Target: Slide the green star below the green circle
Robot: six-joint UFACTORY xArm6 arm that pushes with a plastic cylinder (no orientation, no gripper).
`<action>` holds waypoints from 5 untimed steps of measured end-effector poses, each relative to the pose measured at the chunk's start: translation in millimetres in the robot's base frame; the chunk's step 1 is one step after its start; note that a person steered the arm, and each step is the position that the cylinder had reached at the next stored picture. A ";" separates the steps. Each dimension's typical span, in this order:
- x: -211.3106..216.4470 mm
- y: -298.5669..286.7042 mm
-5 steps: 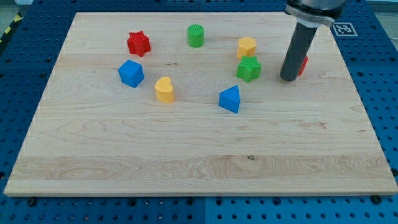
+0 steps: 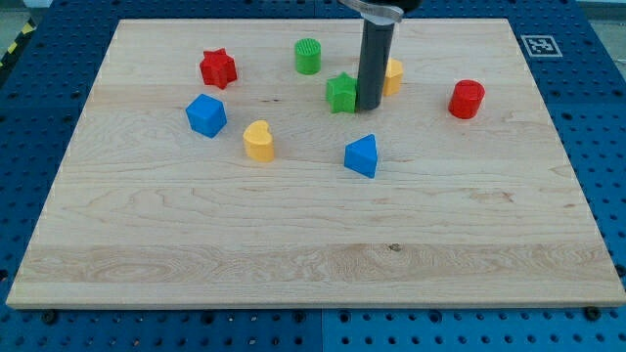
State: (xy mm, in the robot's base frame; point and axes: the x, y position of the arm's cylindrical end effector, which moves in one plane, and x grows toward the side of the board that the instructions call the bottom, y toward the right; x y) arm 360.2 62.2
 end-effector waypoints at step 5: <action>21.8 -51.3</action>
State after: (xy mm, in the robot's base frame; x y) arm 382.0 10.9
